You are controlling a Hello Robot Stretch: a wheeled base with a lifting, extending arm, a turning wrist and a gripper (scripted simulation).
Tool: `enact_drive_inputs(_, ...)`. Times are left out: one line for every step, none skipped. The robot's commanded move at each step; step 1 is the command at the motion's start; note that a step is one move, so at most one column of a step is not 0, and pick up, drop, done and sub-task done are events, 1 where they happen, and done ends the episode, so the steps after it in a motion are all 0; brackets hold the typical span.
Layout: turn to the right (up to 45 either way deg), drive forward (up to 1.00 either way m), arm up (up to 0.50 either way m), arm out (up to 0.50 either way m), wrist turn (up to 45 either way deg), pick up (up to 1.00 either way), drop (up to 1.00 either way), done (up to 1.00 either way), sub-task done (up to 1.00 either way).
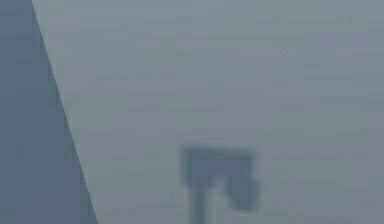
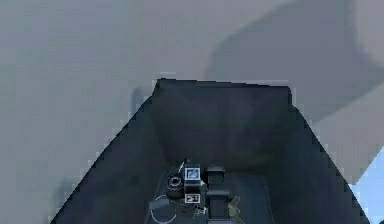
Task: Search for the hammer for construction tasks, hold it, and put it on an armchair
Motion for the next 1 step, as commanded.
enact_drive_inputs(0.0,0.0,0.0,0.0,0.0,0.0,0.0,1.0,0.0)
